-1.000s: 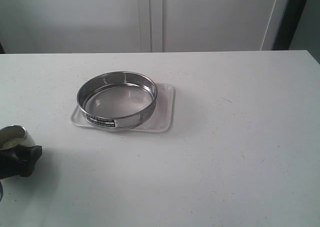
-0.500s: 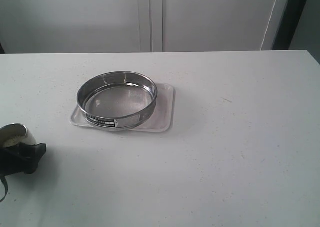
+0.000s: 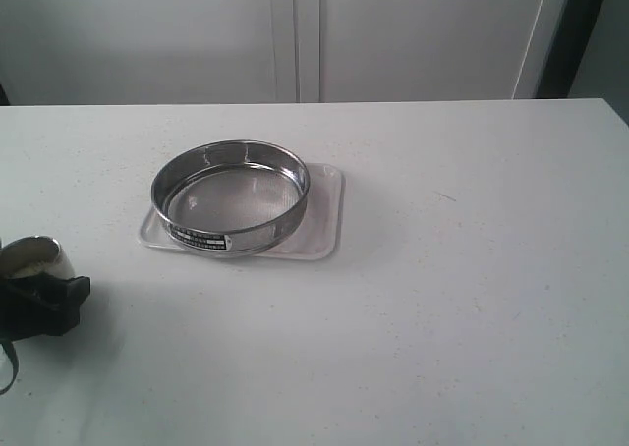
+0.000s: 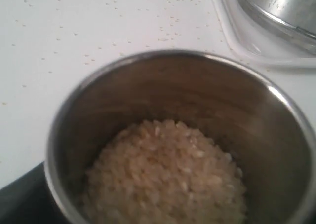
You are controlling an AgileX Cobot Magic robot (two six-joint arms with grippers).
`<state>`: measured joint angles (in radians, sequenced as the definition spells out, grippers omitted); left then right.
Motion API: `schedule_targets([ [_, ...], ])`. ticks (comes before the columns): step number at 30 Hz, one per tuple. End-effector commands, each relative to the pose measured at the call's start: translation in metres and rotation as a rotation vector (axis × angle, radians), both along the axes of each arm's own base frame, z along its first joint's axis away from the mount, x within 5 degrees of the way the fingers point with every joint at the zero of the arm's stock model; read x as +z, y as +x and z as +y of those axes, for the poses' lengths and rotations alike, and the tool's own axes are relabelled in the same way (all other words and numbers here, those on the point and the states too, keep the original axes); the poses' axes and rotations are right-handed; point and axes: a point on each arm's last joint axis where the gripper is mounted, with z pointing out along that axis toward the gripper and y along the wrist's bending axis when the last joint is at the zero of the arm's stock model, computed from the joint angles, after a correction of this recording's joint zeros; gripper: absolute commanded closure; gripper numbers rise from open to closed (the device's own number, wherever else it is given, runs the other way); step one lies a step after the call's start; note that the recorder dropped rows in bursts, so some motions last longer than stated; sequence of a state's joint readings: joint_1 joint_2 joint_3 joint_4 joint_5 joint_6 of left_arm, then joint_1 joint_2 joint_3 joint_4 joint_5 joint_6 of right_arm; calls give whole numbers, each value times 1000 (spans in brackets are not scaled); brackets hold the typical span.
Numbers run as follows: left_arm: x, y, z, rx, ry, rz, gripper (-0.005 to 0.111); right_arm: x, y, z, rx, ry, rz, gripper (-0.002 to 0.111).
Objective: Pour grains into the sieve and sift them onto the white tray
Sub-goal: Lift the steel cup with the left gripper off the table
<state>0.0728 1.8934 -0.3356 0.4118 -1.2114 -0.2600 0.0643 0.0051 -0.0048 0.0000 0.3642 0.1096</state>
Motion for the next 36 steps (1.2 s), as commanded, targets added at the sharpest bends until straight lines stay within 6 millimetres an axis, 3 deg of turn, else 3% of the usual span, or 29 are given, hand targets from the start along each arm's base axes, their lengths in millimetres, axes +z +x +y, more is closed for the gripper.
schedule_targets([
  [1,-5,-1,0,3,3,61,52,0,0,0,-1,1,-15,108],
  [6,-6,-2,-2,-14,4,71,97,0,0,0,-1,1,-15,108],
  [8,-5,-2,-3,-34,3,60,107,0,0,0,-1,1,-15,108],
  [36,1,0,-6,-55,-16,-7,107,0,0,0,-1,1,-15,108],
])
